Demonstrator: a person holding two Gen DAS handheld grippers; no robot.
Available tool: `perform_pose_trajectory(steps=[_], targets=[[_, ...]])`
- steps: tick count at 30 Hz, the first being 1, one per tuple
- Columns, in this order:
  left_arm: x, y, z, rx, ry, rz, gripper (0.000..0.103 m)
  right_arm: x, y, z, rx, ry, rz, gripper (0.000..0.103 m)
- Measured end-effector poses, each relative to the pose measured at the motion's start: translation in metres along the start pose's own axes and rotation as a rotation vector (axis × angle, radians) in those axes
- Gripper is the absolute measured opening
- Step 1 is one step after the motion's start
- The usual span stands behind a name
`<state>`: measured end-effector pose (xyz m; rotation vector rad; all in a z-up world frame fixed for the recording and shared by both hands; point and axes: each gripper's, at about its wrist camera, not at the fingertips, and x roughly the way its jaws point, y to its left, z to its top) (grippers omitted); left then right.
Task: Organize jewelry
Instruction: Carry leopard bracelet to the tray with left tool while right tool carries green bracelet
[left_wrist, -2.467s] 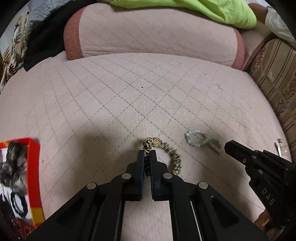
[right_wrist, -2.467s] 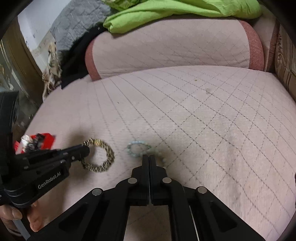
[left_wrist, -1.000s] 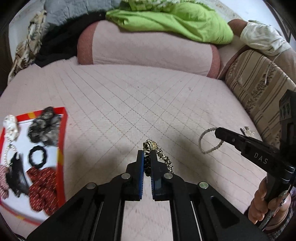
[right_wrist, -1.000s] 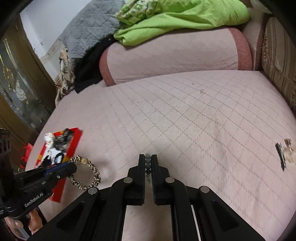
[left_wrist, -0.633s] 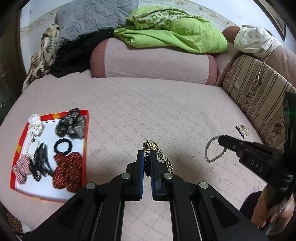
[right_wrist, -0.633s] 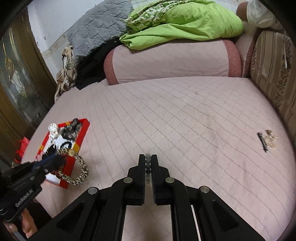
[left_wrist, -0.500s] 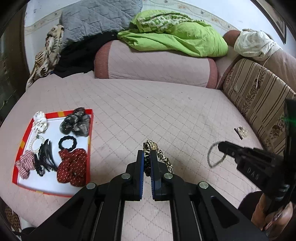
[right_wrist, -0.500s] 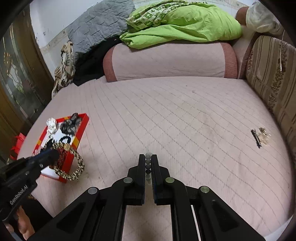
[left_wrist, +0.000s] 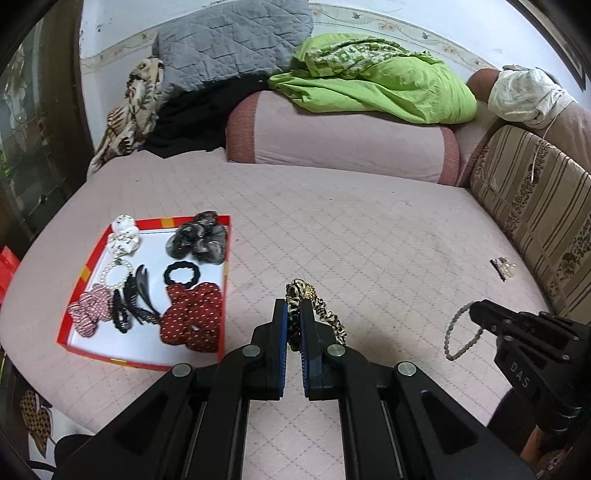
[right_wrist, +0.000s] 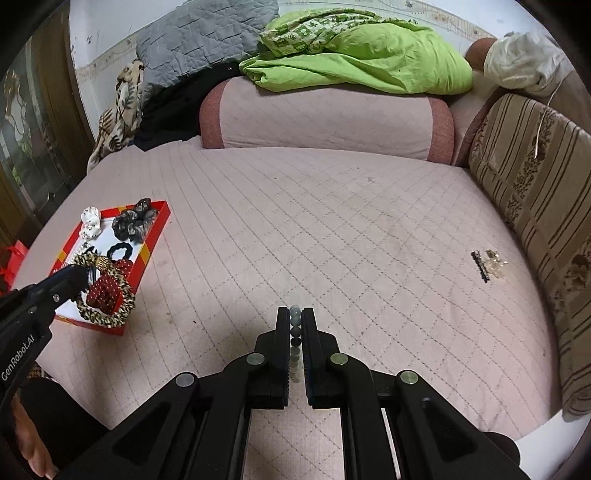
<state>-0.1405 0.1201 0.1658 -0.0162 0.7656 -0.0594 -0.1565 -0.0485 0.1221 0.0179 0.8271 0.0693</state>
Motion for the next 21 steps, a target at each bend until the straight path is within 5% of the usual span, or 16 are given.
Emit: perform_pose_trajectory(steps=[21], targets=[[-0.012, 0.003, -0.011, -0.007, -0.008, 0.029, 0.006, -0.011, 0.017, -0.009, -0.04, 0.013, -0.117, 0.007]])
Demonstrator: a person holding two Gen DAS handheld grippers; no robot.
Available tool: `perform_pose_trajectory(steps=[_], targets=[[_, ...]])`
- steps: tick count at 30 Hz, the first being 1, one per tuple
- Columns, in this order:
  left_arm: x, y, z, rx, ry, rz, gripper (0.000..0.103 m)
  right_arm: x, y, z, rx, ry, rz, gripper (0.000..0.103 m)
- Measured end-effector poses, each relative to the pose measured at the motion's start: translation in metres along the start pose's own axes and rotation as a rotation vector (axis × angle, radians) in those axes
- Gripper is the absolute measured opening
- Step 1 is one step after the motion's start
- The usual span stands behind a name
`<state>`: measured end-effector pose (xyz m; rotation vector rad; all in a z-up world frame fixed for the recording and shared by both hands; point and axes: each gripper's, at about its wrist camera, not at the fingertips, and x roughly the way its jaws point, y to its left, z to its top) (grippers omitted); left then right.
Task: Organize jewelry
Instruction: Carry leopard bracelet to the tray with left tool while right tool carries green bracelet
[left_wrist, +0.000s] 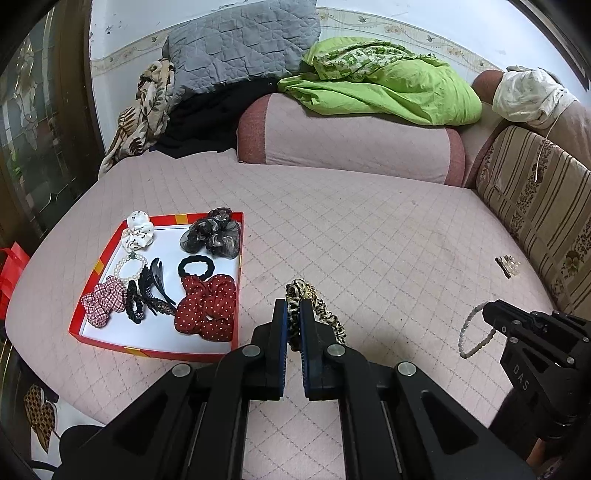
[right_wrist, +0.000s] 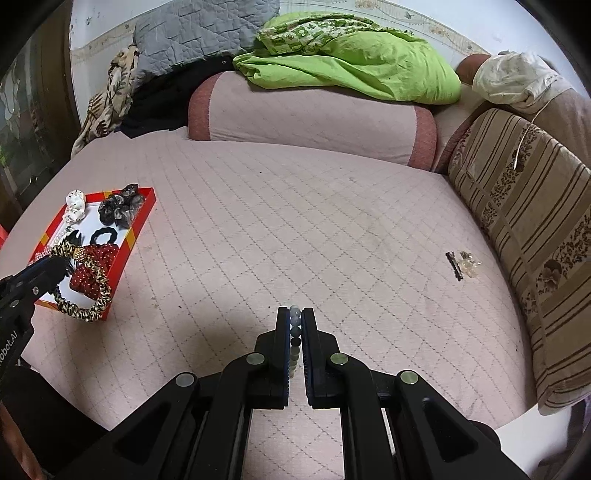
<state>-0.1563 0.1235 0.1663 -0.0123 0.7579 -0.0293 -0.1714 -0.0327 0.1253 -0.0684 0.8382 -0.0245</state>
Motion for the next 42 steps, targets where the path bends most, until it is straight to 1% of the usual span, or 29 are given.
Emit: perform_pose_trajectory(steps=[20, 31, 42], targets=[[0.017, 0.008, -0.002, -0.006, 0.033, 0.007, 0.006, 0.009, 0.008, 0.001, -0.027, 0.02, -0.02, 0.007], [0.032, 0.026, 0.0, -0.042, 0.056, 0.018, 0.006, 0.023, 0.022, 0.005, -0.06, 0.048, -0.015, 0.007], [0.039, 0.045, 0.0, -0.075, 0.062, 0.026, 0.006, 0.028, 0.04, 0.01, -0.112, 0.053, -0.019, 0.007]])
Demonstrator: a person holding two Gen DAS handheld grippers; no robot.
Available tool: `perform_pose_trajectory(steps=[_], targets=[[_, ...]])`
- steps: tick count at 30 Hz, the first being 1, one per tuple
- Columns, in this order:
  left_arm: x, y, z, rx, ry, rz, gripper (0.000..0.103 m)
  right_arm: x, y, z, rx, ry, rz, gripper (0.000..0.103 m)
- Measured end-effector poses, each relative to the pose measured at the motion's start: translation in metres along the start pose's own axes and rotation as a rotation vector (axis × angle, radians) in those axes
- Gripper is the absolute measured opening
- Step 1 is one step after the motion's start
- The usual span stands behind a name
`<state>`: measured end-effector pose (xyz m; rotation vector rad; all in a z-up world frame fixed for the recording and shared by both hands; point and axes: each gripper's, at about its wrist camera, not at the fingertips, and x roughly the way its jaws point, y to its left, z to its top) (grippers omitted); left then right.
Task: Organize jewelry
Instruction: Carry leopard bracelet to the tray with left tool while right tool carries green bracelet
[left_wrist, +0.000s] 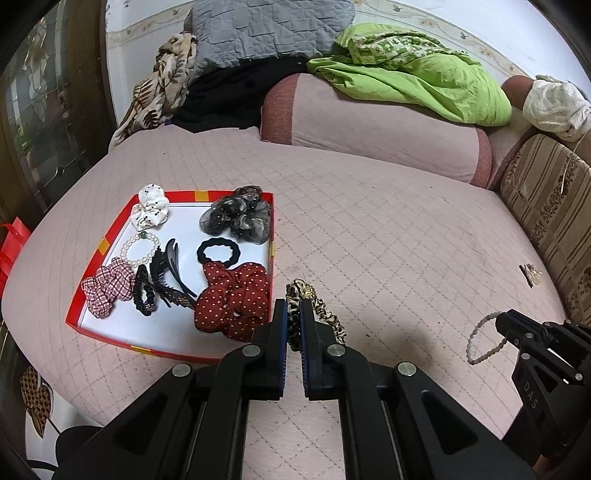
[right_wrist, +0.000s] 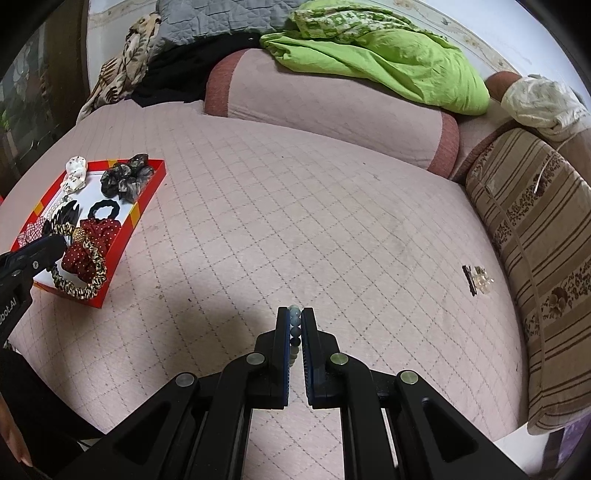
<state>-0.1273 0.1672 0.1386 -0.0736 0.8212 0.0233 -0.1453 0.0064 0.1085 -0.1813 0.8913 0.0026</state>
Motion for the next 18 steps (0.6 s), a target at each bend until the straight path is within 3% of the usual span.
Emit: perform_pose_trajectory(steps=[18], targets=[[0.01, 0.047, 0.007, -0.083, 0.007, 0.061, 0.006, -0.007, 0.058, 0.029, -0.125, -0.036, 0.085, 0.007]])
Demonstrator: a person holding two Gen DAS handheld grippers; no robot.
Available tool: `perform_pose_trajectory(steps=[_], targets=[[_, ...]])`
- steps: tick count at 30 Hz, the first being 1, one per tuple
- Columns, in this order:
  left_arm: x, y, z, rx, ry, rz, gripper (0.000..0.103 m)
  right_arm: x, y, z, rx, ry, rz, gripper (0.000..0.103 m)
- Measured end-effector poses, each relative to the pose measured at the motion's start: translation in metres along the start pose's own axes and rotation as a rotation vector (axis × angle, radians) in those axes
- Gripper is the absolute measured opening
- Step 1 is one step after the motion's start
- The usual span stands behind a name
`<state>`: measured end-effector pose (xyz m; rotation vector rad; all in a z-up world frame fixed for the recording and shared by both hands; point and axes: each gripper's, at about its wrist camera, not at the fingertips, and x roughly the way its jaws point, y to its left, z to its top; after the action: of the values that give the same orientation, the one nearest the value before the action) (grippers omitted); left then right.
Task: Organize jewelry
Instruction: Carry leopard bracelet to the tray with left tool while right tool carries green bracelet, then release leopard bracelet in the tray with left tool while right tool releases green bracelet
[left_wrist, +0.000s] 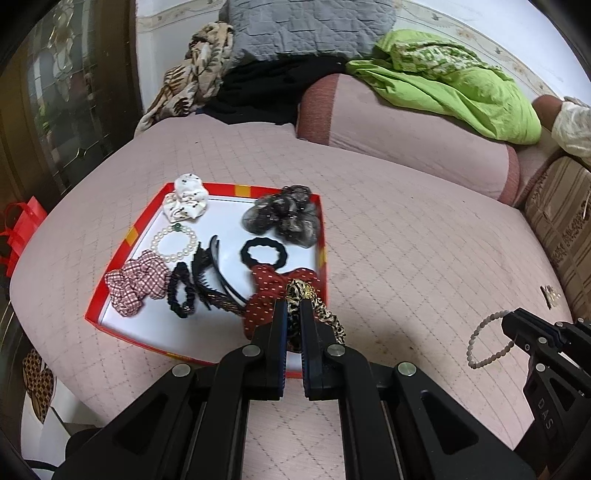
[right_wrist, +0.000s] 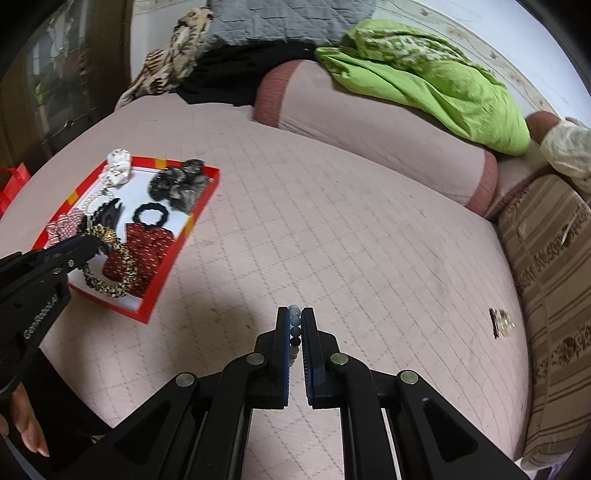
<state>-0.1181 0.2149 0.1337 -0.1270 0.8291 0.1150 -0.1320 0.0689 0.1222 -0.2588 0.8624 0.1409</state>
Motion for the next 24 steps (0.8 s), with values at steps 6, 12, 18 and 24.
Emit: perform_pose_trajectory(steps=[6, 12, 18, 24], targets=[[0.002, 0.016, 0.003, -0.034, 0.0, 0.009, 0.006, -0.003, 0.019, 0.011, -0.041, -0.017, 0.027, 0.007], [0.003, 0.027, 0.003, -0.053, 0.003, 0.016, 0.006, -0.004, 0.033, 0.019, -0.066, -0.027, 0.058, 0.007], [0.005, 0.035, 0.004, -0.064, 0.006, 0.026, 0.006, -0.007, 0.045, 0.026, -0.089, -0.045, 0.075, 0.007], [0.005, 0.043, 0.007, -0.065, 0.003, 0.039, 0.006, -0.008, 0.057, 0.039, -0.082, -0.06, 0.105, 0.007]])
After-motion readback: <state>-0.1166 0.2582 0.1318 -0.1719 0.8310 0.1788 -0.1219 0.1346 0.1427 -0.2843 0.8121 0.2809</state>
